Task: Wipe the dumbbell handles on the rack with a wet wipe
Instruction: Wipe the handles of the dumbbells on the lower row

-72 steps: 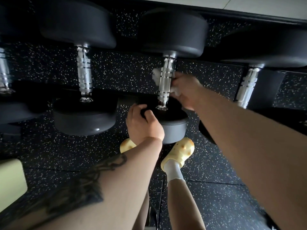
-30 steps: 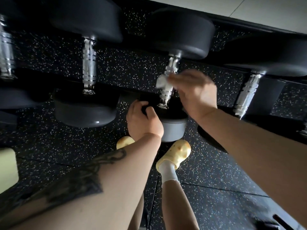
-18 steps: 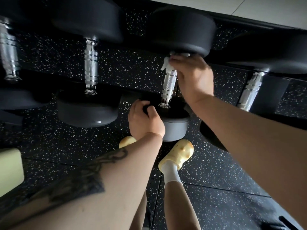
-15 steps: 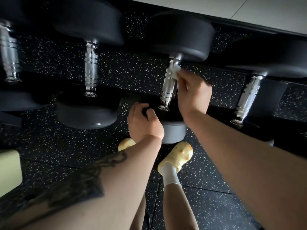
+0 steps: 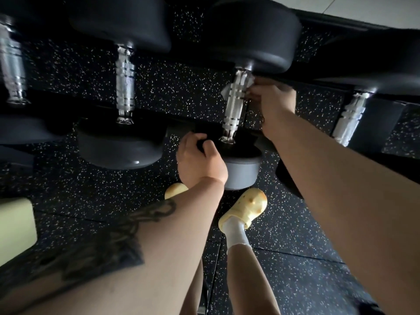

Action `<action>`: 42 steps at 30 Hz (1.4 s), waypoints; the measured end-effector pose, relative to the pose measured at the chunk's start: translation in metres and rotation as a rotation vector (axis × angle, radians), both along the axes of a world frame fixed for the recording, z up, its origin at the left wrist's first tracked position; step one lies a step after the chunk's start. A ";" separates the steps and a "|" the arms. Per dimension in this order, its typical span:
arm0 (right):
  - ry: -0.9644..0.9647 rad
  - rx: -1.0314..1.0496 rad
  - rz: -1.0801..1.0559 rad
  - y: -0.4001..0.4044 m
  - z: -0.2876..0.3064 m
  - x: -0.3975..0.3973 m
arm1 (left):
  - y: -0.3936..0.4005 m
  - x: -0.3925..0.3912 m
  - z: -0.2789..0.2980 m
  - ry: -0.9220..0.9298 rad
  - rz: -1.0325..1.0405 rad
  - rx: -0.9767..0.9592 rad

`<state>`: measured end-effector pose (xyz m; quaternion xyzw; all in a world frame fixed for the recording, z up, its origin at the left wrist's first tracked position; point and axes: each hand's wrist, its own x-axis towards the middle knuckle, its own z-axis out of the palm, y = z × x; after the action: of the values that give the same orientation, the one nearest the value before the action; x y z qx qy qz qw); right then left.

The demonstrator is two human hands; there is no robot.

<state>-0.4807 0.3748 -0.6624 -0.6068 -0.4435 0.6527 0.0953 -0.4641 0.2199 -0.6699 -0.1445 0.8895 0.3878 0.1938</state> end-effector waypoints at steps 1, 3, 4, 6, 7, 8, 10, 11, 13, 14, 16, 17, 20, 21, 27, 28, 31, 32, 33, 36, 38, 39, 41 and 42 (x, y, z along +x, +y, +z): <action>-0.010 0.043 0.027 0.001 0.003 0.004 | 0.000 0.000 0.000 0.010 -0.003 0.001; -0.007 0.112 0.183 -0.004 0.015 0.015 | 0.000 0.000 0.000 0.024 -0.003 0.001; -0.032 0.199 0.334 -0.008 0.022 0.021 | 0.001 0.000 0.000 0.027 -0.002 0.001; -0.125 0.396 0.729 -0.023 0.034 0.030 | 0.001 0.000 0.001 0.032 -0.006 -0.003; -0.180 0.451 0.899 -0.031 0.035 0.034 | 0.002 0.000 0.001 0.034 -0.010 -0.009; -0.222 0.449 1.004 -0.038 0.037 0.037 | 0.001 0.000 0.001 0.035 -0.014 -0.015; -0.262 0.431 1.084 -0.045 0.035 0.042 | 0.001 -0.001 0.000 0.039 -0.024 -0.019; -0.268 0.450 1.091 -0.046 0.034 0.044 | 0.001 0.000 0.000 0.041 -0.029 -0.019; -0.273 0.516 1.054 -0.045 0.028 0.044 | 0.001 0.000 -0.001 0.045 -0.034 -0.013; -0.271 0.534 0.991 -0.043 0.026 0.044 | 0.001 0.000 0.000 0.045 -0.032 -0.012; -0.257 0.470 0.808 -0.044 0.020 0.048 | 0.001 0.000 0.000 0.043 -0.035 -0.015; -0.260 0.419 0.736 -0.044 0.017 0.051 | 0.001 0.000 0.000 0.042 -0.039 -0.013; -0.316 0.266 0.674 -0.038 0.004 0.056 | 0.001 0.001 0.001 0.041 -0.041 -0.006; -0.326 0.224 0.672 -0.035 0.001 0.055 | 0.001 0.001 0.001 0.037 -0.033 -0.006; -0.331 0.103 0.857 -0.035 -0.014 0.037 | 0.000 0.001 0.001 0.029 -0.016 -0.005; -0.305 0.091 0.839 -0.036 -0.015 0.038 | 0.000 0.000 0.001 0.030 -0.018 -0.001; -0.265 0.082 0.746 -0.036 -0.007 0.047 | 0.000 0.000 0.001 0.024 -0.017 0.002; -0.282 0.124 0.749 -0.034 -0.003 0.052 | 0.000 0.000 0.000 0.026 -0.018 -0.001; -0.304 0.190 0.781 -0.034 0.002 0.056 | 0.000 0.000 0.000 0.029 -0.020 -0.005; -0.339 0.448 1.009 -0.038 0.023 0.060 | 0.000 0.001 0.000 0.034 -0.011 -0.011; -0.337 0.574 1.148 -0.042 0.034 0.053 | 0.000 0.000 0.000 0.022 -0.008 -0.016; -0.335 0.653 1.230 -0.046 0.037 0.047 | 0.000 0.000 0.000 0.020 -0.013 -0.024; -0.243 0.950 1.355 -0.051 0.036 0.034 | 0.000 0.000 0.000 0.032 -0.028 -0.039; -0.190 1.119 1.377 -0.051 0.032 0.027 | 0.000 0.000 0.000 0.040 -0.034 -0.043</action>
<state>-0.4536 0.3238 -0.6302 -0.1220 -0.9694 0.2003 -0.0727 -0.4639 0.2196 -0.6698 -0.1255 0.9036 0.3683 0.1793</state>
